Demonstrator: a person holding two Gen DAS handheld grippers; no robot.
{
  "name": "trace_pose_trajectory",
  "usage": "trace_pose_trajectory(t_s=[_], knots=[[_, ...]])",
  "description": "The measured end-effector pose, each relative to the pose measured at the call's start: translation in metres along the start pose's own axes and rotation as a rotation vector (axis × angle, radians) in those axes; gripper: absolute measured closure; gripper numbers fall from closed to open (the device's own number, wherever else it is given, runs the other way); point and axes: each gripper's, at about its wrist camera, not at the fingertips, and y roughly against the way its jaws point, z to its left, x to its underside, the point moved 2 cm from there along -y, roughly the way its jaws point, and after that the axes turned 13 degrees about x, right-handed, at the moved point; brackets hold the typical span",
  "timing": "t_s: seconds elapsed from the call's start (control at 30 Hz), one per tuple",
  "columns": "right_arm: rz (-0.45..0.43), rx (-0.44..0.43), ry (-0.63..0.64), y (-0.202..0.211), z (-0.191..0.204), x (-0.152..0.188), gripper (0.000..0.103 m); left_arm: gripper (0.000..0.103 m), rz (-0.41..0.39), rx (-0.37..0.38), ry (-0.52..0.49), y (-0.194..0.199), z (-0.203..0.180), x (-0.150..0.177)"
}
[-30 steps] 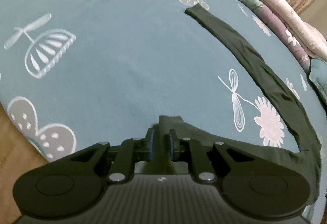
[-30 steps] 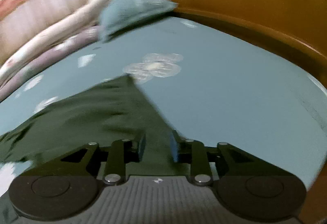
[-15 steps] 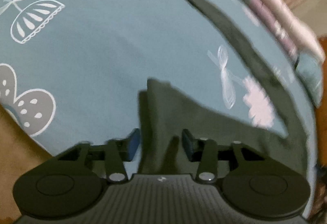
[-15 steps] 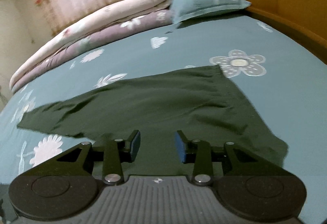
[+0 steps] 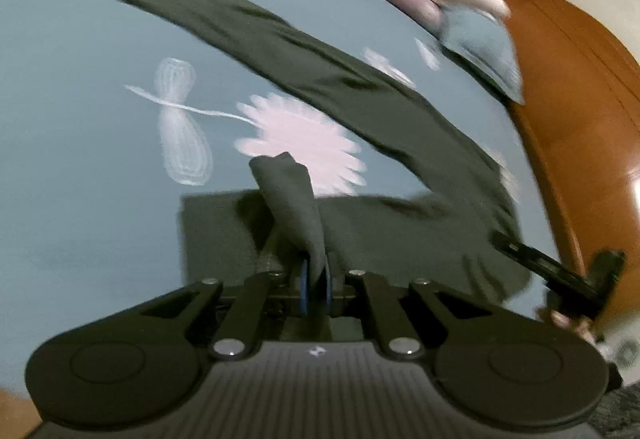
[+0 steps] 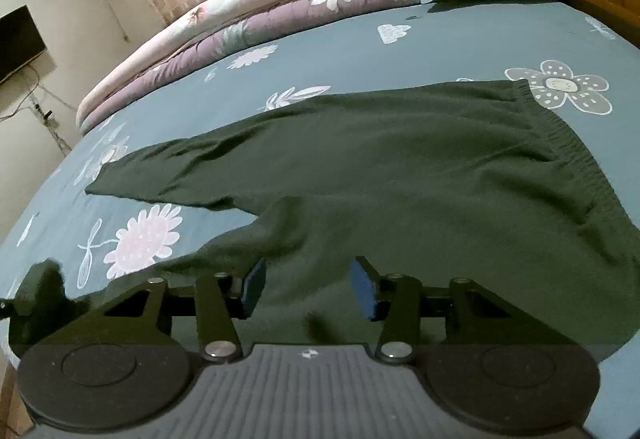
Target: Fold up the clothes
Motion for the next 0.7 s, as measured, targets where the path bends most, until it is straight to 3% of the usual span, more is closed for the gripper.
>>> trace_pose_trajectory(t_s=[0.17, 0.37, 0.53, 0.7], knots=[[0.005, 0.001, 0.019, 0.0, -0.011, 0.004, 0.043, 0.081, 0.016, 0.01, -0.001, -0.012, -0.015, 0.004], [0.038, -0.015, -0.021, -0.007, -0.03, 0.011, 0.043, 0.081, -0.003, -0.113, 0.019, -0.006, -0.002, 0.012], [0.055, -0.036, -0.016, -0.014, -0.035, 0.012, 0.043, 0.075, 0.061, -0.222, 0.011, -0.025, 0.009, 0.03], [0.059, -0.051, 0.002, -0.014, -0.039, 0.01, 0.04, 0.063, 0.04, -0.245, 0.057, -0.03, 0.018, 0.044]])
